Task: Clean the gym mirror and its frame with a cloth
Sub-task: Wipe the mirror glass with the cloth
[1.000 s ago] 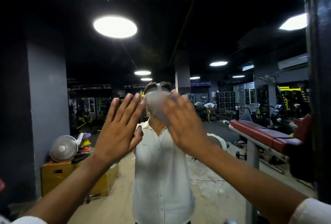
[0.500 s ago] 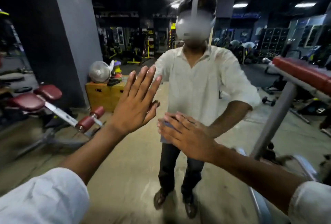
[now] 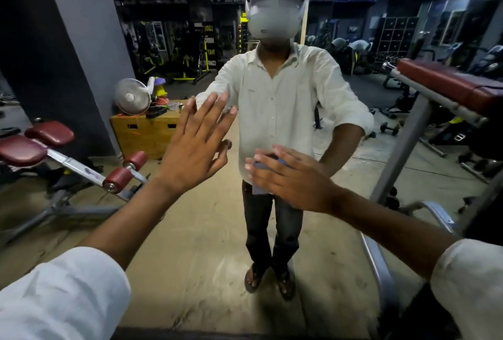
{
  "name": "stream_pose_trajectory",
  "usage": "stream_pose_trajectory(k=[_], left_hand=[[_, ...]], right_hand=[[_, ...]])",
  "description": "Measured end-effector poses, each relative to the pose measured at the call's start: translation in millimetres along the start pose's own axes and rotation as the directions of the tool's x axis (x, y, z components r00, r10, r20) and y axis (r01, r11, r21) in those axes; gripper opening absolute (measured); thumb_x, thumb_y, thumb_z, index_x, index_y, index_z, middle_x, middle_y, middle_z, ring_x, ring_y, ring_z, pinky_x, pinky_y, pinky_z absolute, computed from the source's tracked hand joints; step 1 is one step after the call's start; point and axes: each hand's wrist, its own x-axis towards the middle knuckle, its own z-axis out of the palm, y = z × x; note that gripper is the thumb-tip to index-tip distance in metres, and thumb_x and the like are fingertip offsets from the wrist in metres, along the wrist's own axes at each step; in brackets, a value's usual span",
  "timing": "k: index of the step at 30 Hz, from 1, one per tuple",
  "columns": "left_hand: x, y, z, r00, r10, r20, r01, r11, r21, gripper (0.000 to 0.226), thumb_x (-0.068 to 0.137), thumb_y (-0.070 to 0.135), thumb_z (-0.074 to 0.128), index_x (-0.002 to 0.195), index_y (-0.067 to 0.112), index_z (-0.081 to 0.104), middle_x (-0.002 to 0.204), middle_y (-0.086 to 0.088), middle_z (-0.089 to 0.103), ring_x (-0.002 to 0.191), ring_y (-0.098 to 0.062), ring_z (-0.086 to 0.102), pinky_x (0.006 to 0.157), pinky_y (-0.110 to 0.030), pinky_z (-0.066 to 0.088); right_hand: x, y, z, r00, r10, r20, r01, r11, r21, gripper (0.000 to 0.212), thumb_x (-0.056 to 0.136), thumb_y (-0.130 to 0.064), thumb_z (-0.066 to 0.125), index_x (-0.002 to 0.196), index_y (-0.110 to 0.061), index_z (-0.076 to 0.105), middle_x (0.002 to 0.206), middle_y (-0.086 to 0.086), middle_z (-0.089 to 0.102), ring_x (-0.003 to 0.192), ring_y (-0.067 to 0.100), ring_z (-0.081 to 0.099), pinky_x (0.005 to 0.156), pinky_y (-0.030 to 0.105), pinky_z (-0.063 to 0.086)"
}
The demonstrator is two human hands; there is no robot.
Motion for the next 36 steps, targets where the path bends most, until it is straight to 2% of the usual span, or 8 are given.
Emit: stream_pose_trajectory(k=[4,9,11,16,22,28,33,36], left_hand=[[32,-16,-8,0.996,0.006,-0.087,-0.005,1.0,0.011,0.066,0.109,0.032,0.053,0.166,0.007,0.03,0.176,-0.015,0.021,0.163,-0.034,0.018,0.128,-0.064,0.018],[97,-16,-20,0.987,0.035,-0.159,-0.034,0.999,0.006,0.072,0.106,0.033,0.054,0.167,0.007,0.027,0.177,-0.014,0.016,0.164,-0.032,0.013,0.127,-0.065,0.02],[124,-14,-27,0.982,0.056,-0.182,-0.055,0.998,0.012,0.07,0.105,0.034,0.052,0.166,0.008,0.03,0.177,-0.013,0.017,0.165,-0.031,0.013,0.128,-0.064,0.02],[180,-7,-42,0.974,0.037,-0.223,-0.036,0.999,0.007,0.066,0.102,0.033,0.053,0.162,0.009,0.039,0.175,-0.014,0.023,0.164,-0.031,0.016,0.129,-0.062,0.019],[231,17,-52,0.965,-0.032,-0.26,0.035,0.999,0.009,0.07,0.103,0.039,0.046,0.165,0.01,0.034,0.177,-0.013,0.017,0.165,-0.029,0.012,0.128,-0.066,0.014],[253,29,-45,0.958,-0.034,-0.286,0.048,0.998,0.042,0.071,0.104,0.037,0.047,0.166,0.007,0.03,0.177,-0.015,0.013,0.165,-0.03,0.009,0.13,-0.063,0.014],[250,32,-36,0.953,-0.022,-0.303,0.042,0.997,0.059,0.071,0.108,0.041,0.035,0.169,0.007,0.02,0.178,-0.015,0.008,0.165,-0.031,0.007,0.13,-0.064,0.014],[249,32,-34,0.949,-0.033,-0.313,0.05,0.998,0.046,0.071,0.108,0.042,0.034,0.169,0.008,0.02,0.178,-0.014,0.011,0.165,-0.031,0.008,0.13,-0.063,0.014]], right_hand=[[18,58,-40,0.916,0.381,-0.126,-0.389,0.92,-0.042,0.057,0.107,-0.014,0.034,0.164,-0.011,0.032,0.172,0.012,0.025,0.16,0.039,0.019,0.129,0.059,0.018],[18,75,-59,0.988,0.15,0.025,-0.147,0.986,-0.083,0.066,0.105,-0.023,0.045,0.167,-0.011,0.024,0.175,0.01,0.017,0.161,0.038,0.011,0.129,0.058,0.012],[15,111,-75,0.972,0.23,-0.049,-0.235,0.964,-0.126,0.069,0.102,-0.022,0.049,0.166,-0.012,0.025,0.175,0.009,0.018,0.162,0.036,0.01,0.129,0.06,0.014],[13,175,-110,0.696,0.671,-0.256,-0.696,0.718,-0.007,0.078,0.095,-0.018,0.067,0.164,-0.012,0.033,0.174,0.008,0.023,0.162,0.032,0.011,0.131,0.056,0.008],[-8,214,-119,0.962,0.256,-0.092,-0.27,0.934,-0.233,0.077,0.102,-0.029,0.055,0.168,-0.012,0.019,0.176,0.01,0.01,0.163,0.034,0.003,0.131,0.056,0.008],[-17,272,-143,0.526,0.758,-0.386,-0.75,0.627,0.209,0.077,0.096,-0.008,0.061,0.165,-0.011,0.028,0.174,0.006,0.02,0.163,0.029,0.006,0.132,0.053,0.007],[-15,264,-130,0.89,0.36,-0.28,-0.385,0.922,-0.041,0.069,0.101,-0.017,0.053,0.164,-0.009,0.028,0.172,0.014,0.024,0.161,0.036,0.014,0.131,0.056,0.014],[-18,294,-140,0.769,0.519,-0.373,-0.56,0.829,-0.003,0.073,0.098,-0.011,0.059,0.164,-0.01,0.028,0.173,0.011,0.023,0.162,0.033,0.011,0.132,0.052,0.008]])
